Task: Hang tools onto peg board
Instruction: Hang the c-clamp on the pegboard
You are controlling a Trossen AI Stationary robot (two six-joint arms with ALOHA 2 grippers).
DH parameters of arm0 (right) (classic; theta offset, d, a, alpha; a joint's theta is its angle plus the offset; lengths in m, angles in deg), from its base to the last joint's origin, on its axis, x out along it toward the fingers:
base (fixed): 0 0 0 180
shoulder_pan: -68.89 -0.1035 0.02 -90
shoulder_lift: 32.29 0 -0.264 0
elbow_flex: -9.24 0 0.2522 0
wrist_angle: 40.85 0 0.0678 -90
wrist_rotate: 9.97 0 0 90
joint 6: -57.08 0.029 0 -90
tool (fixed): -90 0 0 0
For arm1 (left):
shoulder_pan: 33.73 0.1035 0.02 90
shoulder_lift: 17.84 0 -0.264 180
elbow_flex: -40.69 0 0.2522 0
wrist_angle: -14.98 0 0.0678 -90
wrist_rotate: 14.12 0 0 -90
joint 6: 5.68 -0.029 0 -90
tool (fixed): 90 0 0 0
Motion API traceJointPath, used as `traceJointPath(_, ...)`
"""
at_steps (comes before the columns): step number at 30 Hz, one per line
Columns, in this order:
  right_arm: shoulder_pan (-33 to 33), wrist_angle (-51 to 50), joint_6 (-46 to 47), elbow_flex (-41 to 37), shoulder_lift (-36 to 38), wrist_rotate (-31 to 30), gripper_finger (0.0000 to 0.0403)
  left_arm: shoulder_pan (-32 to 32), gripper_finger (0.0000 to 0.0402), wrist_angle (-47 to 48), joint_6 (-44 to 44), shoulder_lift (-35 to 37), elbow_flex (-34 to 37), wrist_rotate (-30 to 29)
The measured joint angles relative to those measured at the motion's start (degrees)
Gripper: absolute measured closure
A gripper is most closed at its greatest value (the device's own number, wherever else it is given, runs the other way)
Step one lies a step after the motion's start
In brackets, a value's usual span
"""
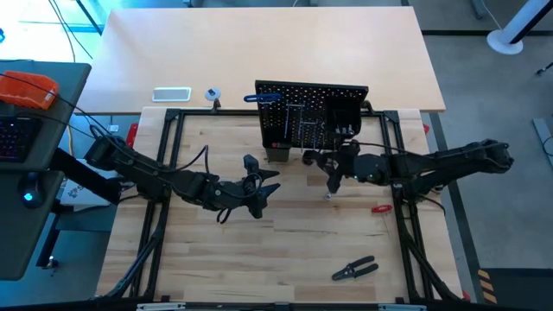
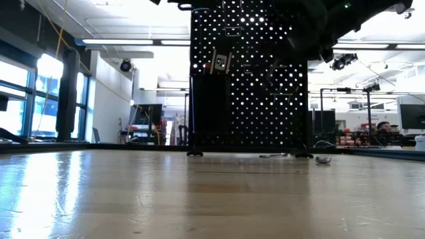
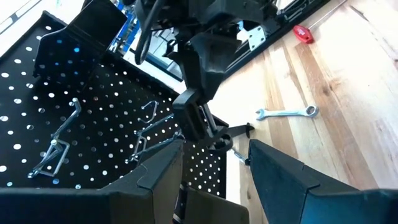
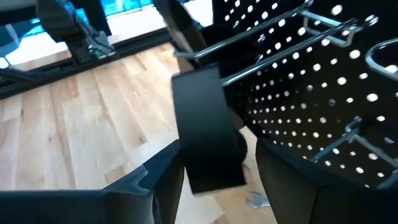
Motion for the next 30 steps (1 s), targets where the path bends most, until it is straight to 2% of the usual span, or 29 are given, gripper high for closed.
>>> traceJointPath(9, 0.85, 2.47, 0.25, 0.00, -0.04, -3.56, 0.0215, 0.00, 0.0224, -0.02, 0.00, 0.00, 0.00, 0.03)
traceJointPath(18, 2.58, 3.09, 1.31, -0.07, -0.22, -3.38, 0.0268, 0.00, 0.0224, -0.02, 0.00, 0.00, 0.00, 0.05)
traceJointPath(30, 2.87, 5.49, -0.46, -0.09, -0.22, -4.49, 0.0265, 0.02, 0.0224, -0.02, -0.02, 0.00, 0.00, 1.29)
